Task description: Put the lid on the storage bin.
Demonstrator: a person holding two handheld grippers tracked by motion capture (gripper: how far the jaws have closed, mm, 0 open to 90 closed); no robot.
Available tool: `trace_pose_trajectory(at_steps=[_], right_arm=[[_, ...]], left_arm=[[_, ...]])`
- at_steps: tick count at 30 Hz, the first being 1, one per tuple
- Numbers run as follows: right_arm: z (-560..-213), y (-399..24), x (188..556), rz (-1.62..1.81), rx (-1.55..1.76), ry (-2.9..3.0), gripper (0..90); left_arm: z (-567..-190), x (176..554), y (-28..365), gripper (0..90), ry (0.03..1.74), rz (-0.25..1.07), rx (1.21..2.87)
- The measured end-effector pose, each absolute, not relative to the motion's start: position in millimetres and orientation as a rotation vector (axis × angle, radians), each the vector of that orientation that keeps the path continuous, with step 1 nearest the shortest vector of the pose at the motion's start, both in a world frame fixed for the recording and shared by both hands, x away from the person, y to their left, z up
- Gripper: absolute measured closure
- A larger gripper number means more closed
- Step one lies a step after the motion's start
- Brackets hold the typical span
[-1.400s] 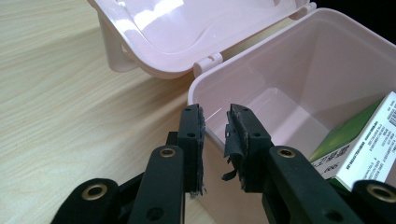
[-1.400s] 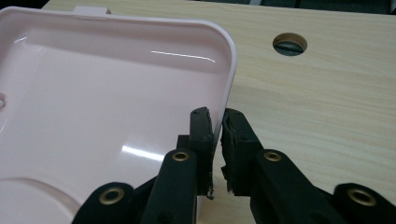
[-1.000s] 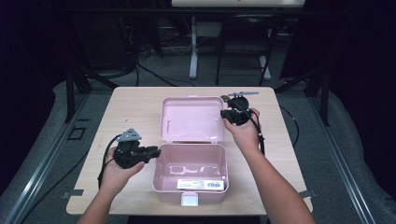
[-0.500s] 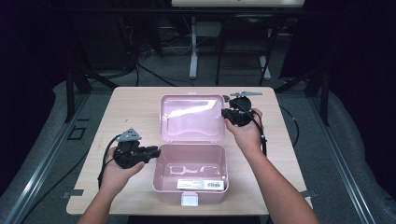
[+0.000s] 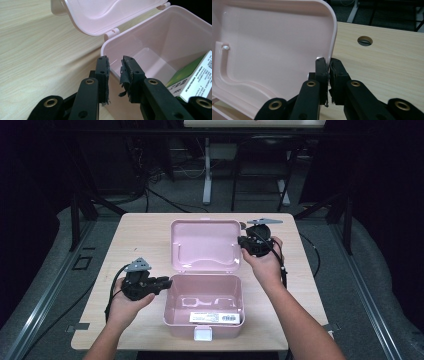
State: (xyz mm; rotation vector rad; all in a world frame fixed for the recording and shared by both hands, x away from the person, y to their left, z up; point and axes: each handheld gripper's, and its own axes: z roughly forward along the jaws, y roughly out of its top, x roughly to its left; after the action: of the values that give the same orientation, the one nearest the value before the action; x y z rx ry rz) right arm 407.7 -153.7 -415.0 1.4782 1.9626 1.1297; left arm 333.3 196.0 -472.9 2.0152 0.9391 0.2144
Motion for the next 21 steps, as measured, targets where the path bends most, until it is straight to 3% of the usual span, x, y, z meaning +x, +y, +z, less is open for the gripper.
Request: trace_pose_trajectory(at_steps=[21], right_arm=[[-409.3,-157.0,389.4,1.176,1.377,1.937,85.7]], left_arm=[[-473.2,334.9,197.6,75.3,0.937,0.199,2.007]])
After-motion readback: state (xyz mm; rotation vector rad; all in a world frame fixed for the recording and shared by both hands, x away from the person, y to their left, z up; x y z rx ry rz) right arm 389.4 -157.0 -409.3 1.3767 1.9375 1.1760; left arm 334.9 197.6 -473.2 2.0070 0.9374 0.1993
